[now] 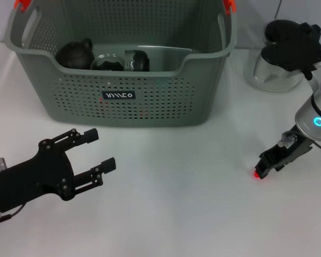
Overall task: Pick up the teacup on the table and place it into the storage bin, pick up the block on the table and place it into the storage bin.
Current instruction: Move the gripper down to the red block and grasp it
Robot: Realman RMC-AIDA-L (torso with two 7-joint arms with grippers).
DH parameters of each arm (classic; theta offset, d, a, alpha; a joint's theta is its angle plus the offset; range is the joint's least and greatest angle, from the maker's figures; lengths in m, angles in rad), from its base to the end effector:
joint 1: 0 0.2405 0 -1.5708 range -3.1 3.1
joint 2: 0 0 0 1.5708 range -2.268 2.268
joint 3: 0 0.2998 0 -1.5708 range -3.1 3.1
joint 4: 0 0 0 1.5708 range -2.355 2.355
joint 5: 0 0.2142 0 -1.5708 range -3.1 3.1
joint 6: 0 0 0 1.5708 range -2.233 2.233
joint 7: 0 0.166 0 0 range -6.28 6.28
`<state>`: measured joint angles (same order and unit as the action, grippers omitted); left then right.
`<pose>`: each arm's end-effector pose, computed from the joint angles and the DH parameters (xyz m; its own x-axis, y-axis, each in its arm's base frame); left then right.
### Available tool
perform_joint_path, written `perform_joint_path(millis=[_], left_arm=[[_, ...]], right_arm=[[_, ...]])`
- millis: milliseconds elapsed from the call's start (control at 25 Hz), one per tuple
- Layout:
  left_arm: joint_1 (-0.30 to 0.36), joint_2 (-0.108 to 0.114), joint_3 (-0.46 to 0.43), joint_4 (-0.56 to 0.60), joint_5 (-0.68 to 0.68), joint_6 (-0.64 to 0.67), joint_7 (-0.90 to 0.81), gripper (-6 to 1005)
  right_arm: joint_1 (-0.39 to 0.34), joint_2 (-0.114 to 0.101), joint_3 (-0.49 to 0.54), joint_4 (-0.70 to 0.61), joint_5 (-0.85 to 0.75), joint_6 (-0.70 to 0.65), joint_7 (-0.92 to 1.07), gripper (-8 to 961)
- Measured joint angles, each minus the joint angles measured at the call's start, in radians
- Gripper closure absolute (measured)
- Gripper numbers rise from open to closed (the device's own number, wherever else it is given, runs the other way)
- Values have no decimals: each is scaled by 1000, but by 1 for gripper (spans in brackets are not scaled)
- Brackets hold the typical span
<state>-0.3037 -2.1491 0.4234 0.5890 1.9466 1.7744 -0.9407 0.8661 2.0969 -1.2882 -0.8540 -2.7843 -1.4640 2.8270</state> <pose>-0.3303 0.2698 -0.0369 0.7067 0.1027 0.7000 0.4279 -0.8499 -0.3074 0.2414 0.4173 -0.0754 0.4137 -0.8776 0.2422 -0.6926 -0.4761 -0.5418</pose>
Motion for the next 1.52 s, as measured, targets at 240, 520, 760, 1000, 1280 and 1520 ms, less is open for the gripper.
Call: perform_joint_path(millis=[240,520,760,1000,1280,1520], left_arm=[[1,0,0,0,0,-1,0,267],[1,0,0,0,0,-2,0,267],[1,0,0,0,0,-3,0,267],[1,0,0,0,0,-3,0,267],[-2,0,0,0,0,-3,0,267],[1,0,0,0,0,-3,0,267]], right_arm=[[11,3,-8,23,-4,25,1,516],[12,3,-17,26,-4,24,4,517],[13,3,-17,15,6,5,-4,591],[16,4,-19,34,6,25,2,586],[41,9,-19,83,8,55,3,587],[42,7,-19,87,6,57,5,588]])
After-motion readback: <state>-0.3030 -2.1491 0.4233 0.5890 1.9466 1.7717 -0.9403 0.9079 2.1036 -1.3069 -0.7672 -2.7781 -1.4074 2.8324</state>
